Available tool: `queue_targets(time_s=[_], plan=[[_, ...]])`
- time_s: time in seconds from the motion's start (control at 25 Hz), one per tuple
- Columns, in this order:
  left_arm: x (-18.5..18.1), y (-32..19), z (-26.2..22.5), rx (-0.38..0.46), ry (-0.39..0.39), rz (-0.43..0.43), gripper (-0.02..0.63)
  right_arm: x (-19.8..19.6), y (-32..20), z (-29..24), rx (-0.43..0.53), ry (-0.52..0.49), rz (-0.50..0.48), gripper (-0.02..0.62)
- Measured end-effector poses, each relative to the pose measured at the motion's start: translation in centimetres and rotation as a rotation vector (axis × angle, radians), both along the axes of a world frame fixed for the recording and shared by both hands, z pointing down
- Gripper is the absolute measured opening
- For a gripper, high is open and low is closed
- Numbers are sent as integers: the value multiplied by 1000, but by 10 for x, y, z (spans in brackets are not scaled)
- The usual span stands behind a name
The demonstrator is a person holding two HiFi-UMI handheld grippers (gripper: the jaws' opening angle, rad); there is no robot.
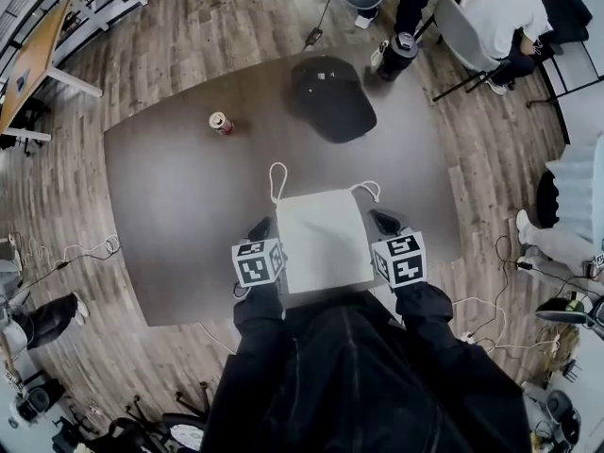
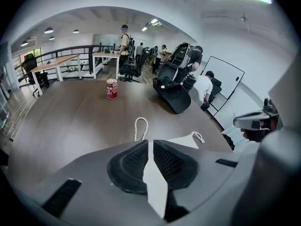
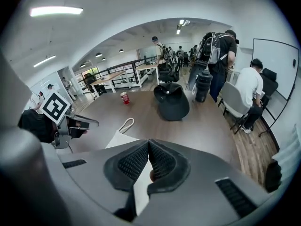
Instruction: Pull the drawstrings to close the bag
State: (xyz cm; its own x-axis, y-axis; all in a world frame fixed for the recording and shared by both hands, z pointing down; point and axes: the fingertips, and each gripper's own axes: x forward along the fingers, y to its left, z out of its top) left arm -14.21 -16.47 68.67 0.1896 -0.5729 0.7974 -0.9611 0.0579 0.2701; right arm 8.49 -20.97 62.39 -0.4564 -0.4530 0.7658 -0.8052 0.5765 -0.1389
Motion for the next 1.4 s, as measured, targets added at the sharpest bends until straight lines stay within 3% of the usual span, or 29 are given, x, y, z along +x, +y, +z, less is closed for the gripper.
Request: queue_targets(time_s=[0.24,0.32,0.48,0.76,1.04,1.2,1.28,1.4], plan=[[-16,-31,52,-76,7,2,46,4,-30,56,-134,-19,97,23],[-15,-40,67,-96,17,18,104,3,-38,72,-164,-27,124,23],[-12,-49,90,-134,32,40,127,-3,-47,101,-230,-54,184,33],[-10,-65,112,-205,50,57,184,-7,-62,143,-420,-204,459,139],[-4,-70,130,-272,50,4,204,5,-81,180,-535,-230,654,225],[-11,-71,132,-267,22,-8,204,0,-86,191,-562,-230,705,219],[-14,-69,133,-268,-7,-14,188,3,-84,193,-557,-219,734,178],[-22,-67,133,-273,-66,-19,114,4,-81,193,-547,-218,732,53]])
